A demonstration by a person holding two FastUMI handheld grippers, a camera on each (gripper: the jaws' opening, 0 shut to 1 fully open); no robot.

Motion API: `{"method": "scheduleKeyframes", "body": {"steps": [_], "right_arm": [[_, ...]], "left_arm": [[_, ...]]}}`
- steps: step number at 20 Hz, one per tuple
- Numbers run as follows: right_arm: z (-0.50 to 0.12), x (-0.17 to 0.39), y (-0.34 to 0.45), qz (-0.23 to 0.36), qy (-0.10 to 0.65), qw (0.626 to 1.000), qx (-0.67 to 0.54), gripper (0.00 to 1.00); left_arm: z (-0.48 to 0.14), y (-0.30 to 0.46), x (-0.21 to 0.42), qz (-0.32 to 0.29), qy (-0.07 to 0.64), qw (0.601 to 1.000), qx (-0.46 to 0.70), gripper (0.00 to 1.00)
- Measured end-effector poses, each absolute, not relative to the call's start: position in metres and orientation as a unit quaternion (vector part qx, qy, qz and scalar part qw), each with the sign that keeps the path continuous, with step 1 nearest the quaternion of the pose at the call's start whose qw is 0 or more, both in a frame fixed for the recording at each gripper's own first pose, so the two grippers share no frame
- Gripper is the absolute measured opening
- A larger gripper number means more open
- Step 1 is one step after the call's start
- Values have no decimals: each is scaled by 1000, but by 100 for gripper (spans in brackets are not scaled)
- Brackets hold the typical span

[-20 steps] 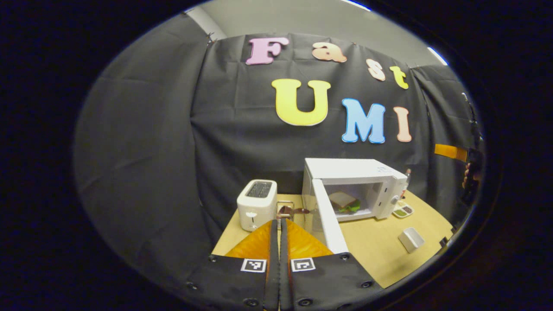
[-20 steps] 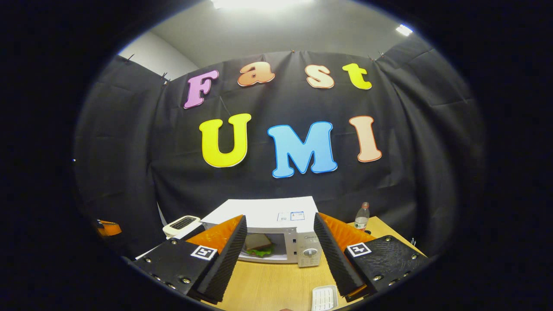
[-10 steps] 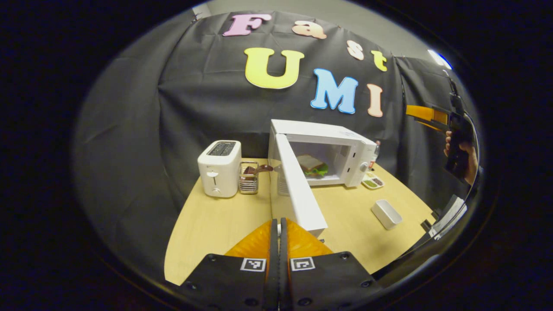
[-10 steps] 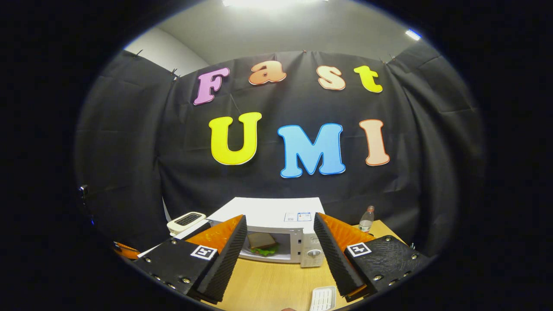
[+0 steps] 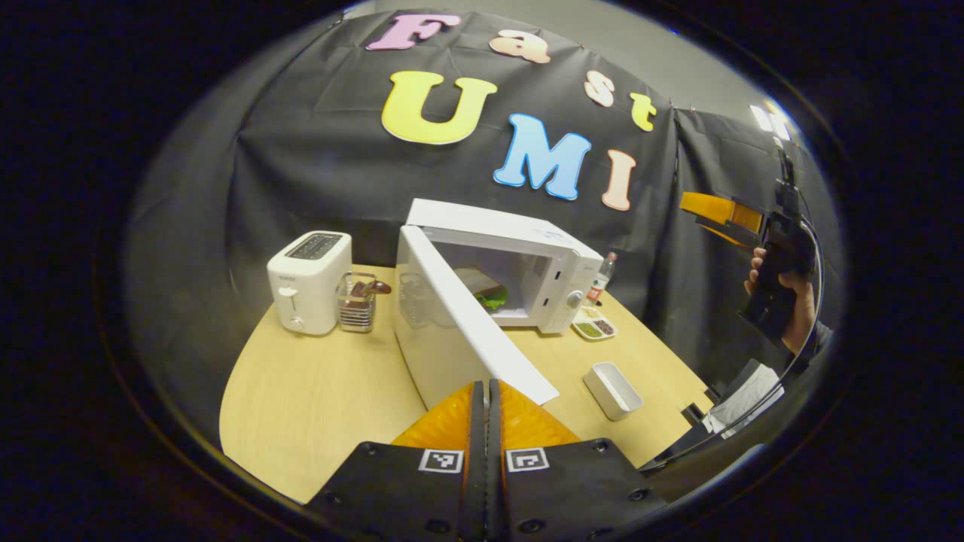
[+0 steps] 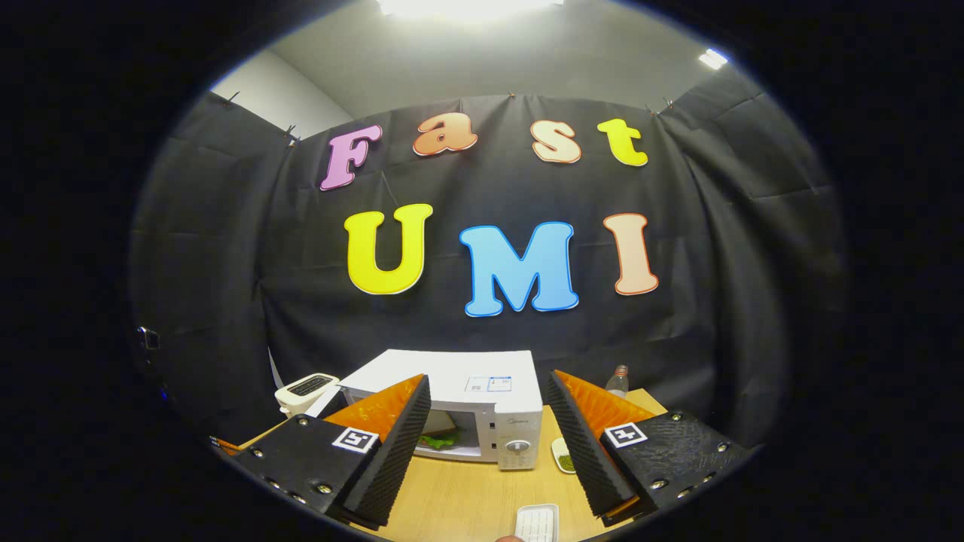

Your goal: Open the microwave oven with the left hand, put the food in, and close the microwave oven.

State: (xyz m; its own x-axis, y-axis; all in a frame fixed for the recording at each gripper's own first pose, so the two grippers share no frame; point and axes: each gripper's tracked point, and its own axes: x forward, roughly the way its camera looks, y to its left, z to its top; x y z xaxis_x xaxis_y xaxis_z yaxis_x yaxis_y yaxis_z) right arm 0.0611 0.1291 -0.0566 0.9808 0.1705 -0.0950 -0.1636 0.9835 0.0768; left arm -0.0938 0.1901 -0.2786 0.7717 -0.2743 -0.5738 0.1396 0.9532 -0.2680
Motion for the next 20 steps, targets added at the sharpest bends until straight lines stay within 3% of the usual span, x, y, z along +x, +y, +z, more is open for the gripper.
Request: {"method": "scheduleKeyframes", "body": {"steps": [5,20], "right_arm": [[-57,63,89,67,45,996,31,94],[-57,90,28,60,29,997,27,93]], "left_arm": [[-280,144,-71,-139,326,931,-88,7],[-283,61,-3,-149,322,931,-84,7]]}}
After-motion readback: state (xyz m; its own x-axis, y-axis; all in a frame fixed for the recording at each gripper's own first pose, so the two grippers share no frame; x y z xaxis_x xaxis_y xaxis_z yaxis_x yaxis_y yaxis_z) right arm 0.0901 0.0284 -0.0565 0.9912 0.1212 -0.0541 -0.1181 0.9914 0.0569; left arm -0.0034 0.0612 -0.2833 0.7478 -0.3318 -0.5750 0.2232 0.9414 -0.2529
